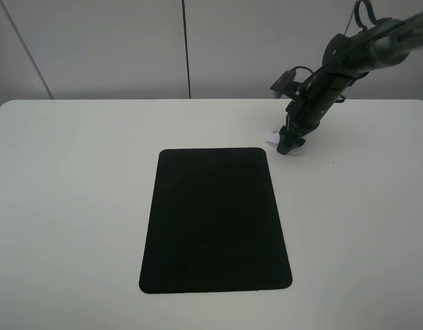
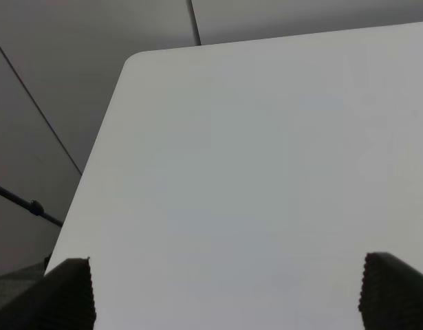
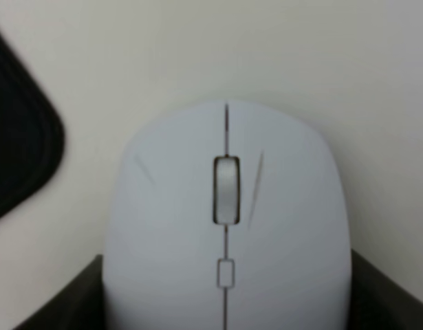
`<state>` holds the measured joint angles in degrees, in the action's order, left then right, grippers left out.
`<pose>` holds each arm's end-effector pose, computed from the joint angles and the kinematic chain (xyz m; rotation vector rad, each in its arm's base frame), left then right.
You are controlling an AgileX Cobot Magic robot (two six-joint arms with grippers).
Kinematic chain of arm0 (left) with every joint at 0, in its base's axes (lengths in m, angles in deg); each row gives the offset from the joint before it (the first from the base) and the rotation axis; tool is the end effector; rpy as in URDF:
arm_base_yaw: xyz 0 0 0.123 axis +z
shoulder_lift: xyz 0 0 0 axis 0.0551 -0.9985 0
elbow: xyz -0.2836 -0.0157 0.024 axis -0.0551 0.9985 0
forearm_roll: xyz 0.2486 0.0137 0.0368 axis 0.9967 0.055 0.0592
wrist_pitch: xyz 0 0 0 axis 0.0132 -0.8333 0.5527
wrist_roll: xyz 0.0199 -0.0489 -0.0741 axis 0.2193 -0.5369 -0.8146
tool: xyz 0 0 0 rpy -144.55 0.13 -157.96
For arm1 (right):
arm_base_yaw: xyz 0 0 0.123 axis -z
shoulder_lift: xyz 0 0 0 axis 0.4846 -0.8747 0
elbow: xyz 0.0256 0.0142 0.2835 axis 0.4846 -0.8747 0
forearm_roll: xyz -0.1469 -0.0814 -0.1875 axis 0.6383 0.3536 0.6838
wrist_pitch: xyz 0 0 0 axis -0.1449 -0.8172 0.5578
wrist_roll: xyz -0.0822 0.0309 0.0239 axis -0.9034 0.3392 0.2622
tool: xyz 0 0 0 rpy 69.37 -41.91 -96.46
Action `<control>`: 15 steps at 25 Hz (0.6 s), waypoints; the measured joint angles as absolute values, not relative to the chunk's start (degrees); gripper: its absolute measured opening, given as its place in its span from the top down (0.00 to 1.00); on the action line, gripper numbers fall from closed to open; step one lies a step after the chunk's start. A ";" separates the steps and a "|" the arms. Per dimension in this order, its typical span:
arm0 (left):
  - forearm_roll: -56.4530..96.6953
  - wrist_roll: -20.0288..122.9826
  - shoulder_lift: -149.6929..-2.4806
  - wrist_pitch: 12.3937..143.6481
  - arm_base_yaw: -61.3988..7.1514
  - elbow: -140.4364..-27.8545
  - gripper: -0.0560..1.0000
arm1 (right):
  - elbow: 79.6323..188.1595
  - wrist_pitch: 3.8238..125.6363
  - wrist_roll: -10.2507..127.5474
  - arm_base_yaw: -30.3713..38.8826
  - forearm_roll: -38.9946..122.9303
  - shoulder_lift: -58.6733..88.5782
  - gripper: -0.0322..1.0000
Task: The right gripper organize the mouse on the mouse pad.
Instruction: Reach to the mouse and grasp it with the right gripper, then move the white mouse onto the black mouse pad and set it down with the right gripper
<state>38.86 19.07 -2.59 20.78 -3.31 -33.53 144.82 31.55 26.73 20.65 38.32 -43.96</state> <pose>-0.0070 0.0072 0.2786 0.0270 2.0371 0.1258 0.4462 0.0778 0.0890 -1.3449 2.5636 0.0847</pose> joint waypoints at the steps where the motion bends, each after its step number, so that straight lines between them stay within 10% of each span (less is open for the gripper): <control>1: 38.86 19.07 -2.59 20.78 -3.31 -33.53 0.20 | 144.82 31.55 26.73 20.65 38.51 -43.96 0.38; 15: 38.86 19.07 -2.59 20.78 -3.31 -33.53 0.20 | 144.82 31.50 26.73 20.65 38.77 -43.96 0.38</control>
<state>38.86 19.07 -2.59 20.78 -3.31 -33.53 144.82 31.50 26.73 20.65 38.77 -43.96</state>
